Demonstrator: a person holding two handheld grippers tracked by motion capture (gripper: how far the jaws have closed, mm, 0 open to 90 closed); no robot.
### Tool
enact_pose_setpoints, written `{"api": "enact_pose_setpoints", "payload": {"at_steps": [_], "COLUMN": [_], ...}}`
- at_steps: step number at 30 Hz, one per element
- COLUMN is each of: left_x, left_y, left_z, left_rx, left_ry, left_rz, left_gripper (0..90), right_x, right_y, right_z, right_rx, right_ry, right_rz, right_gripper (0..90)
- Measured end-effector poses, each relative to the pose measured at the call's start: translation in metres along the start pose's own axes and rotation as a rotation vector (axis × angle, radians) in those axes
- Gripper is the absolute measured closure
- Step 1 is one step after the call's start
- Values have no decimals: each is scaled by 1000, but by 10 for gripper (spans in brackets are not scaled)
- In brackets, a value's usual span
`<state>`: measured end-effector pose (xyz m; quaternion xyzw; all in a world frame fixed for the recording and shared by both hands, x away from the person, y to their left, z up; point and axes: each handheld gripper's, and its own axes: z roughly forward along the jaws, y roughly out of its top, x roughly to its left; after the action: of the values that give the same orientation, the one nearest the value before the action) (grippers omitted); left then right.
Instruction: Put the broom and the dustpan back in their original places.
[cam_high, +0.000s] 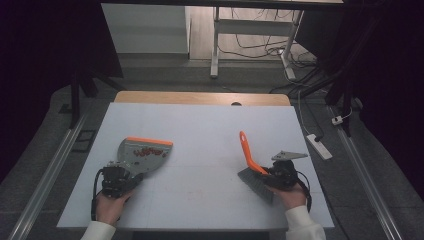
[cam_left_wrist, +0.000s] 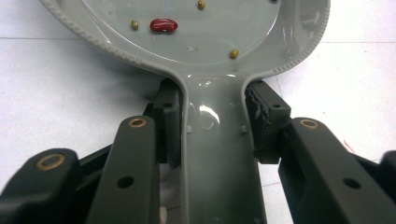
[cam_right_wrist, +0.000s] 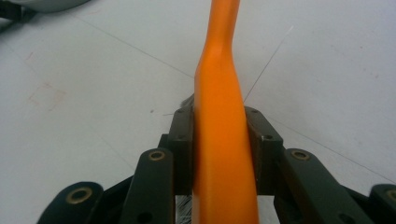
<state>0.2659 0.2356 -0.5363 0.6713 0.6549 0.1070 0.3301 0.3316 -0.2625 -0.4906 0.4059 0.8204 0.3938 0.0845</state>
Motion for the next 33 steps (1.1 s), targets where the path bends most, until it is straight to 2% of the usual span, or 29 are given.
{"api": "enact_pose_setpoints", "payload": {"at_steps": [2, 5, 15, 22, 27, 30, 32, 33], "left_x": [0, 0, 1, 0, 1, 1, 0, 0], "left_y": [0, 0, 0, 0, 0, 0, 0, 0], "left_z": [0, 0, 0, 0, -1, -2, -3, -4], "left_rx": [0, -1, -2, 5, -4, -8, -19, -21], "left_ry": [-2, -3, -6, -11, -13, -3, 6, 7], "left_rz": [1, 3, 7, 35, 32, 30, 26, 28], "left_gripper": [610, 608, 606, 547, 507, 488, 451, 430], "right_x": [-5, -9, -13, -19, -22, -24, -22, -21], "right_y": [0, -1, -1, -2, -2, -3, -3, -3], "right_z": [1, 5, 9, 12, 15, 18, 19, 18], "right_rx": [7, 23, 42, 61, 84, 95, 104, 95], "right_ry": [1, -15, -30, -45, -83, -88, -128, -132], "right_rz": [17, 14, 16, 37, 34, 37, 11, 1], "right_gripper": [656, 620, 580, 535, 487, 466, 460, 460]}}
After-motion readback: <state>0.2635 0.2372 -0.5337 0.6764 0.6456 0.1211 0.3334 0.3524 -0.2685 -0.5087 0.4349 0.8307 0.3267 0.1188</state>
